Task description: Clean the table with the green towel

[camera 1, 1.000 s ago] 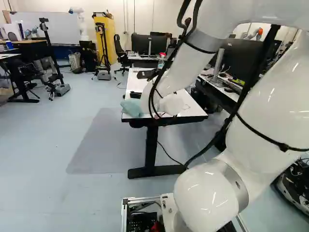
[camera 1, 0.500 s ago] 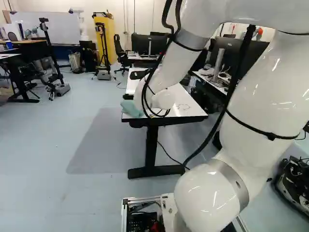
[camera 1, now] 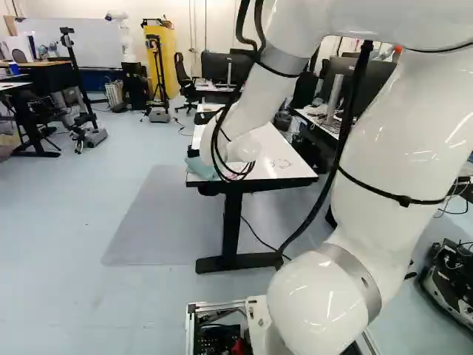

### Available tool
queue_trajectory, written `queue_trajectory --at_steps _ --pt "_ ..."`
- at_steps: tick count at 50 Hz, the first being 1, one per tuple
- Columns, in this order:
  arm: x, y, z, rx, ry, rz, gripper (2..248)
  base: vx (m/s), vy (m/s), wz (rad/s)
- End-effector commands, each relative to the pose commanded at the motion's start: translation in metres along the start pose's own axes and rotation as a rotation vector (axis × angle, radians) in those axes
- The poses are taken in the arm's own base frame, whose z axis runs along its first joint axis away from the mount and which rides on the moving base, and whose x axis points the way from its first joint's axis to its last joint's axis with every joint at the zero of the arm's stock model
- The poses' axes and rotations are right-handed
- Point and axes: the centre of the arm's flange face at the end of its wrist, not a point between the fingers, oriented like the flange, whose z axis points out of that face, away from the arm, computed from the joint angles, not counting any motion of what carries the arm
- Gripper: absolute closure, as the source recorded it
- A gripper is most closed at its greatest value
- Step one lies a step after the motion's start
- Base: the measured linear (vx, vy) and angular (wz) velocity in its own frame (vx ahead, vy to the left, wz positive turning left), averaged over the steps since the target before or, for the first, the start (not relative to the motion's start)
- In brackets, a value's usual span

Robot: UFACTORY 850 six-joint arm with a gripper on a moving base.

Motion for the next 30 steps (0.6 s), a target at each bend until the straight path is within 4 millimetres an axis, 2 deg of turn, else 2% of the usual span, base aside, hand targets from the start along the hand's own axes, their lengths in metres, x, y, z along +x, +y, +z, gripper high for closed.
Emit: queue_trajectory --at_steps 30 --pt "-0.007 -0.006 0.011 -0.01 -0.155 0.034 3 0.0 0.0 0.0"
